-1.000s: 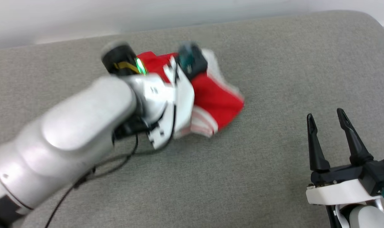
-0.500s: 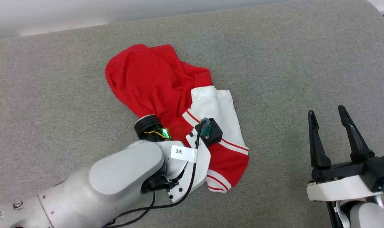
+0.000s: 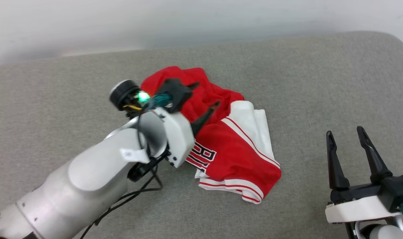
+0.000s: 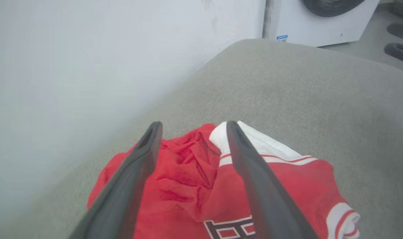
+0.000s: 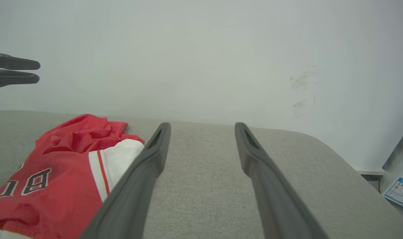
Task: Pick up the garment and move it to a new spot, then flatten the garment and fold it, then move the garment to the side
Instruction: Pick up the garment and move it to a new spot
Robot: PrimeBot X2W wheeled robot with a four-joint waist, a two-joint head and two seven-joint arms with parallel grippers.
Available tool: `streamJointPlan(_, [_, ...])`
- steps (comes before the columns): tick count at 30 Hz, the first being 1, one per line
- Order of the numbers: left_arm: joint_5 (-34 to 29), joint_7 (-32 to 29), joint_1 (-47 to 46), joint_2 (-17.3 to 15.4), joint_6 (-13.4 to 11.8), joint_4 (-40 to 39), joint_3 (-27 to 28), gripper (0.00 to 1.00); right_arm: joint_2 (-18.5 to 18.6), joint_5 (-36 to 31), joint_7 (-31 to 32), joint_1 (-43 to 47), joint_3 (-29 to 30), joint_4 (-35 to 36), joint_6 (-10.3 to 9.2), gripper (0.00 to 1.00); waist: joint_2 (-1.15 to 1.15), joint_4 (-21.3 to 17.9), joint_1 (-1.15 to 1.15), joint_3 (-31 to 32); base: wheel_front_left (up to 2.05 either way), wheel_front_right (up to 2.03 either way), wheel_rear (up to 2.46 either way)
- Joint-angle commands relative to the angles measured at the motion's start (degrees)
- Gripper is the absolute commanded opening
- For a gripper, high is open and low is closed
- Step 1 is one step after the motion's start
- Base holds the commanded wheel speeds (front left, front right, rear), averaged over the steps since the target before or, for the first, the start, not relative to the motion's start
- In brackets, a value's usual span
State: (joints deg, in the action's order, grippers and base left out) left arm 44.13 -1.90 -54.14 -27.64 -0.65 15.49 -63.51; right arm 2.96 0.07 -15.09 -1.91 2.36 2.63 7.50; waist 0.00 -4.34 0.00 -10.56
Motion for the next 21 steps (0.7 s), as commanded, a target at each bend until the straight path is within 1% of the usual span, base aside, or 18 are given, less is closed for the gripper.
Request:
streamJointPlan(1, [-0.80, 3.25, 2.23, -0.72, -2.18, 0.08, 1.10, 1.00, -0.15, -0.22, -0.12, 1.20, 0.28, -0.08, -0.02, 1.00, 0.00, 1.70, 0.00, 1.84, 0.00, 0.00, 0.00])
streamJointPlan(5, [-1.79, 12.09, 7.13, -2.75, -8.46, 0.53, 4.49, 1.00, -0.15, -0.16, -0.12, 2.08, 0.55, -0.03, -0.03, 1.00, 0.00, 3.28, 0.00, 3.53, 0.00, 0.00, 0.00])
streamJointPlan(7, [-1.89, 14.94, 9.82, -3.46, -11.63, 0.60, 6.46, 1.00, -0.14, -0.12, -0.12, 2.48, 0.78, 0.05, -0.03, 1.00, 0.00, 4.06, 0.00, 4.23, 0.00, 0.00, 0.00])
streamJointPlan(8, [-2.00, 15.82, 11.28, -3.72, -13.22, 0.35, 7.58, 1.00, -0.15, -0.05, -0.12, 2.66, 0.84, 0.12, -0.02, 1.00, 0.00, 4.37, 0.00, 4.56, 0.00, 0.00, 0.00])
streamJointPlan(9, [-2.00, 15.82, 11.28, -3.72, -13.22, 0.35, 7.58, 1.00, -0.15, -0.05, -0.12, 2.66, 0.84, 0.12, -0.02, 1.00, 0.00, 4.37, 0.00, 4.56, 0.00, 0.00, 0.00])
streamJointPlan(10, [-2.53, 16.81, 14.42, -4.33, -16.49, -0.81, 10.30, 1.00, -0.15, 0.06, -0.12, 3.16, 0.93, 0.20, -0.03, 1.00, 0.00, 4.92, 0.00, 5.14, 0.00, 0.00, 0.00])
streamJointPlan(13, [-5.59, 17.16, 19.57, -4.71, -20.64, -4.46, 15.98, 1.00, -0.15, 0.24, -0.12, 3.55, 1.28, 0.35, -0.02, 1.00, 0.00, 5.78, 0.00, 5.87, 0.00, 0.00, 0.00])
streamJointPlan(14, [-5.59, 17.16, 19.57, -4.71, -20.64, -4.46, 15.98, 1.00, -0.15, 0.24, -0.12, 3.55, 1.28, 0.35, -0.02, 1.00, 0.00, 5.78, 0.00, 5.87, 0.00, 0.00, 0.00])
streamJointPlan(16, [-8.71, 17.17, 24.33, -4.34, -23.14, -7.45, 20.13, 1.00, -0.14, 0.26, -0.12, 3.99, 1.45, 0.37, -0.03, 1.00, 0.00, 6.23, 0.00, 6.19, 0.00, 0.00, 0.00])
streamJointPlan(18, [-11.74, 17.14, 28.82, -3.47, -24.77, -10.29, 24.59, 1.00, -0.15, 0.55, -0.12, 4.19, 1.41, 0.45, -0.03, 1.00, 0.00, 6.53, 0.00, 6.45, 0.00, 0.00, 0.00])
streamJointPlan(21, [-16.29, 17.15, 35.31, -1.75, -25.60, -12.91, 30.22, 1.00, -0.14, 1.06, -0.12, 4.42, 1.36, 0.44, -0.03, 1.00, 0.00, 6.83, 0.00, 6.84, 0.00, 0.00, 0.00])
